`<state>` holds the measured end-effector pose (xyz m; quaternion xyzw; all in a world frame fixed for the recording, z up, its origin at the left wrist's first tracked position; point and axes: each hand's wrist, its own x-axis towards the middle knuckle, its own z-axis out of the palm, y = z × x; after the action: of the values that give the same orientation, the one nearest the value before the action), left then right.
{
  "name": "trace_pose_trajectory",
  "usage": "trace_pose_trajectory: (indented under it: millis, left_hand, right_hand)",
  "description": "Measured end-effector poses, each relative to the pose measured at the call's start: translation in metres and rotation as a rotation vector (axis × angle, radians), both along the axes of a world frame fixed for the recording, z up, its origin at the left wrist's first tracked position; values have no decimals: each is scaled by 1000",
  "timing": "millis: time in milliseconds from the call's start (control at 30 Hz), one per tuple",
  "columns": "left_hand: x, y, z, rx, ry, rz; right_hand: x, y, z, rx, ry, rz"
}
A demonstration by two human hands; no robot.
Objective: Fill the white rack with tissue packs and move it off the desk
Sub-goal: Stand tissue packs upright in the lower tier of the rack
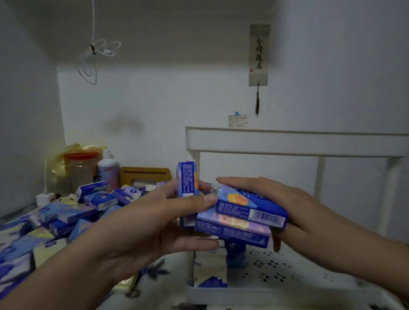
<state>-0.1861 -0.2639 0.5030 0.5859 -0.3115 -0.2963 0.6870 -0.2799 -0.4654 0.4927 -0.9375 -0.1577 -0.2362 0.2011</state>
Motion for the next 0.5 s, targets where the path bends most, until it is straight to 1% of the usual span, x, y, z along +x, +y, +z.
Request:
trace_pose_trajectory:
  millis: [133, 233, 367, 400, 433, 467, 500]
  left_hand:
    - [-13, -13, -8, -9, 62, 2]
    - [-20, -23, -13, -16, 129, -42]
    - [-22, -40, -23, -44, 109, -61]
    - [-22, -45, -25, -55, 116, -53]
    - [-21, -49, -27, -67, 127, -44]
    - [-20, -54, -28, -81, 134, -31]
    - [-19, -58, -28, -95, 139, -16]
  right_hand:
    - [-2, -13, -10, 20, -25, 16]
    - [-1, -19, -17, -7, -37, 0]
    - [2, -27, -26, -51, -43, -35]
    - [2, -30, -27, -6, -42, -35]
    - [1, -32, -28, 120, -28, -30]
    - [1, -32, -28, 331, -2, -31]
    - [2, -32, -28, 599, 50, -34]
